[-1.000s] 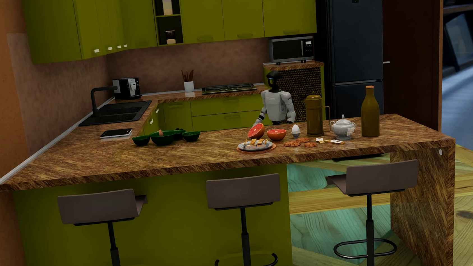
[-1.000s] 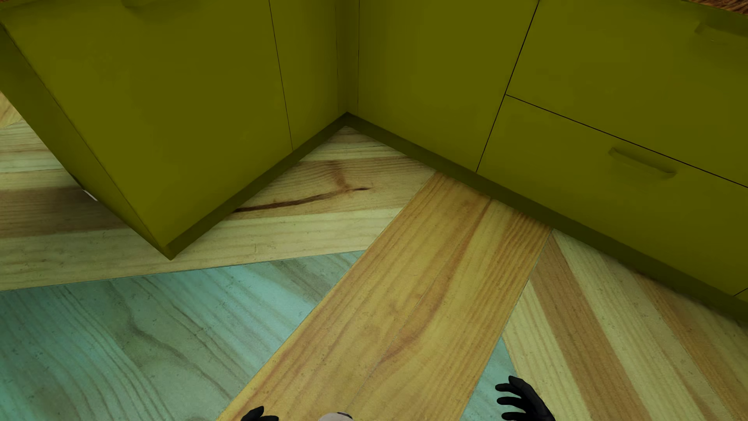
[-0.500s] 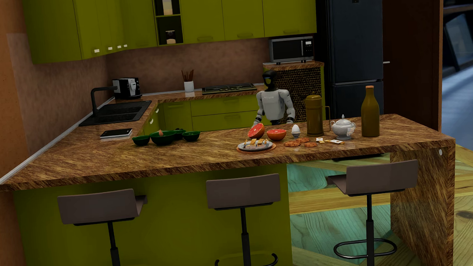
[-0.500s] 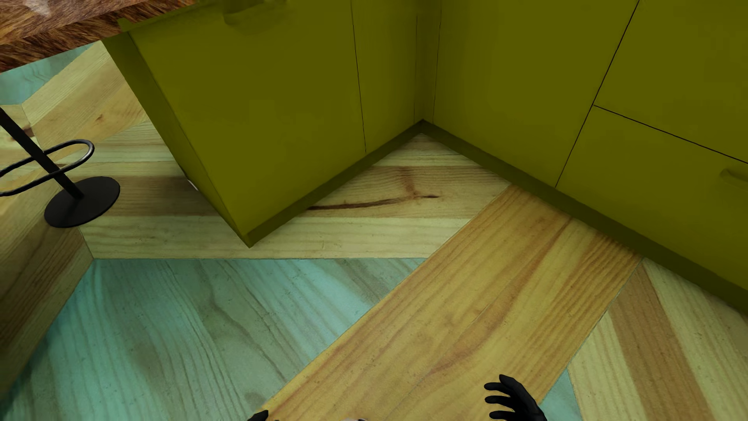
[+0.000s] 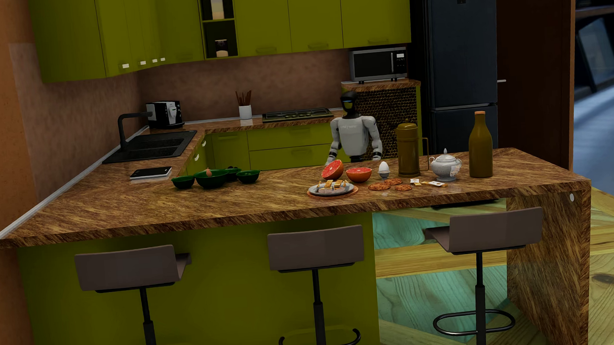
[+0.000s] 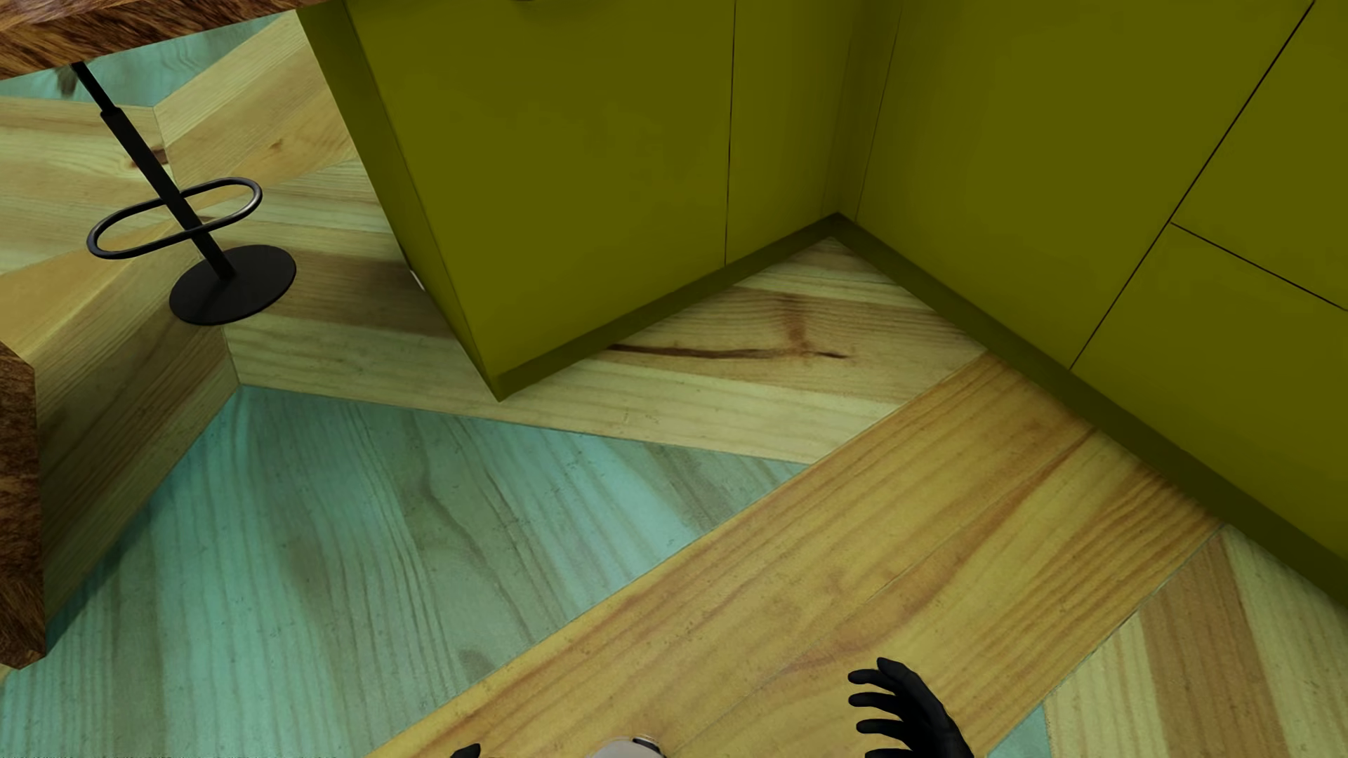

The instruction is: Turn left

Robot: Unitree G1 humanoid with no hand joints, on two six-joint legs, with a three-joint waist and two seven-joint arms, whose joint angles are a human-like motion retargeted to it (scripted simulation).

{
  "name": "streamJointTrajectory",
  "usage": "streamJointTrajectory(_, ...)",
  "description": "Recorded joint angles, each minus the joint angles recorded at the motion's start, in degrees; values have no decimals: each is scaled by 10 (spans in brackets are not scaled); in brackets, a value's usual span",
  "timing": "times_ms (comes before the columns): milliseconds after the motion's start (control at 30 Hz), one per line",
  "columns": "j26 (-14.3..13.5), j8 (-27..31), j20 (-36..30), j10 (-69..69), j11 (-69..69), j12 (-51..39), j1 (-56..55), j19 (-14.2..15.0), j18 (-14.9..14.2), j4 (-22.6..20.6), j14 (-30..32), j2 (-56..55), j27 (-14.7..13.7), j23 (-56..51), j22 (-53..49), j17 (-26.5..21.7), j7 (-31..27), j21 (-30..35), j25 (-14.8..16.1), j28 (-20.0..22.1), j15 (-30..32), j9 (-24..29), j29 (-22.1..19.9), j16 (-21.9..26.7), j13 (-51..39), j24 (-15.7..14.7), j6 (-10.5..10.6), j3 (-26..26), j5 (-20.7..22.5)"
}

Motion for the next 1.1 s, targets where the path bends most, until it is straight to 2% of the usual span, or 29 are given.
streamJointTrajectory(67,-18,17,-12,-17,-3,12,8,1,-1,-9,2,6,-8,10,-2,4,-5,10,-10,27,-4,7,-4,-2,12,-22,-8,-1,1)
streamJointTrajectory(133,-26,13,-8,-26,-23,20,8,1,4,-11,-25,12,7,17,-14,-36,-2,-12,4,27,7,8,8,-6,14,-38,-2,21,-2)
streamJointTrajectory(200,-13,-3,4,30,-32,13,-8,1,90,10,-120,26,19,24,-1,-46,29,-25,13,7,10,12,19,11,-17,-29,16,10,-3)
streamJointTrajectory(233,-1,-9,11,71,-6,6,-19,5,96,20,-149,23,15,25,-7,-44,41,-30,13,1,-5,12,19,8,-21,-8,27,-4,-8)
streamJointTrajectory(267,6,-10,0,89,27,-2,-27,8,-26,28,-129,14,16,12,-4,-30,39,-25,9,-3,-25,9,13,14,-17,16,32,-21,-12)
streamJointTrajectory(300,8,-9,-3,72,41,-5,-32,9,-1,26,-49,5,14,3,1,-19,33,-8,2,-7,-34,-3,2,9,-3,28,34,-30,-9)
streamJointTrajectory(333,8,3,-11,48,64,-4,-28,9,-1,11,3,-5,11,-10,-11,-3,19,1,-7,-7,-35,-5,-11,-4,17,27,26,-35,-9)
streamJointTrajectory(367,-4,39,2,31,67,16,-32,-4,0,-5,14,-11,15,-6,-31,-8,4,16,-14,4,-36,-6,-20,-23,20,13,11,-34,5)
streamJointTrajectory(400,-39,44,-4,46,27,24,-37,17,1,-9,-49,9,26,27,-22,-24,9,0,-16,24,-42,-3,-19,-13,5,-17,2,-11,2)
streamJointTrajectory(433,-63,31,2,102,19,26,-44,30,24,1,-128,21,38,39,-17,-43,26,-25,-14,34,-40,3,-16,-1,-11,-44,10,-4,1)
streamJointTrajectory(467,-79,23,-4,150,39,21,-39,14,57,18,-185,16,46,26,-2,-48,36,-37,-11,37,-54,6,-17,19,-28,-56,16,-14,4)
streamJointTrajectory(500,-83,28,-5,141,87,8,-42,15,-13,18,-115,-3,38,16,11,-20,30,-30,-7,34,-60,13,-27,30,-40,-57,10,-41,2)
streamJointTrajectory(533,-81,44,-1,122,142,-4,-44,16,5,6,-56,-34,18,8,19,0,19,-11,-3,26,-43,16,-37,29,-33,-57,0,-61,6)
streamJointTrajectory(567,-73,67,9,106,184,3,-49,7,0,-3,-40,-67,-5,20,9,-2,6,1,-4,11,-6,17,-38,5,-26,-60,-10,-77,22)
streamJointTrajectory(600,-71,80,3,91,123,7,-51,-5,1,-10,-40,-69,-10,28,7,-1,1,-16,-12,8,-20,16,-31,2,-15,-64,-24,-75,28)
streamJointTrajectory(633,-67,73,25,88,66,7,-53,13,13,-14,-55,-53,-12,36,-5,-12,-4,-27,-17,15,-31,16,-23,-16,5,-58,-28,-56,23)
streamJointTrajectory(667,-61,51,5,92,49,4,-54,27,-1,-4,-81,-40,2,27,-12,-31,-5,-24,-15,32,-24,16,-18,-15,24,-42,-17,-27,19)
streamJointTrajectory(733,-34,35,-5,52,27,11,-36,5,3,0,-33,-22,23,8,-3,-25,-6,-10,2,34,-17,16,-23,6,9,-20,-11,-8,18)
streamJointTrajectory(767,-17,30,12,30,22,15,-32,3,3,-3,-3,-22,19,4,4,-23,-11,-4,12,26,-16,10,-30,3,1,-19,-8,-1,15)
streamJointTrajectory(800,3,22,5,26,6,23,-31,5,-4,-4,-24,-14,9,12,1,-29,-12,-4,17,16,-10,5,-32,-6,-1,-25,-1,11,12)
streamJointTrajectory(833,23,14,9,36,-1,20,-34,5,12,0,-61,-6,1,19,-4,-33,1,-9,18,12,-8,6,-31,-12,-3,-29,5,22,6)
streamJointTrajectory(867,35,8,-12,70,-1,18,-30,6,54,10,-112,5,0,45,-13,-23,17,-16,12,17,-12,11,-31,-3,-29,-28,16,17,4)
streamJointTrajectory(900,36,10,-12,94,34,14,-38,7,8,25,-109,-5,1,27,0,-16,22,-13,7,9,-23,14,-29,14,-39,-21,28,-15,7)
streamJointTrajectory(933,30,22,-10,92,101,0,-35,8,-9,29,-40,-29,-1,13,18,-16,19,-11,4,-1,-21,24,-25,32,-41,-12,37,-40,11)
streamJointTrajectory(967,19,41,-12,87,177,-9,-32,7,-6,15,-25,-66,-1,10,11,-11,14,-15,0,-5,15,35,-24,36,-33,-3,28,-60,7)
streamJointTrajectory(1000,-4,69,-7,73,182,6,-30,0,-10,12,-15,-71,11,14,7,-13,1,-16,-11,-9,30,33,-20,24,-25,0,22,-69,29)
streamJointTrajectory(1033,-31,85,-3,50,134,28,-24,-10,-13,4,-4,-59,26,13,11,-13,-4,-28,-23,-10,5,26,-14,10,-15,-4,4,-72,38)
streamJointTrajectory(1067,-57,81,12,48,55,44,-24,2,1,-4,-21,-31,24,37,-2,-30,-8,-35,-28,1,-27,19,-6,3,0,-15,-9,-62,33)
streamJointTrajectory(1100,-68,66,-4,78,46,30,-30,27,49,4,-83,-19,28,47,-1,-48,-5,-38,-22,16,-23,18,-3,1,12,-18,0,-36,33)
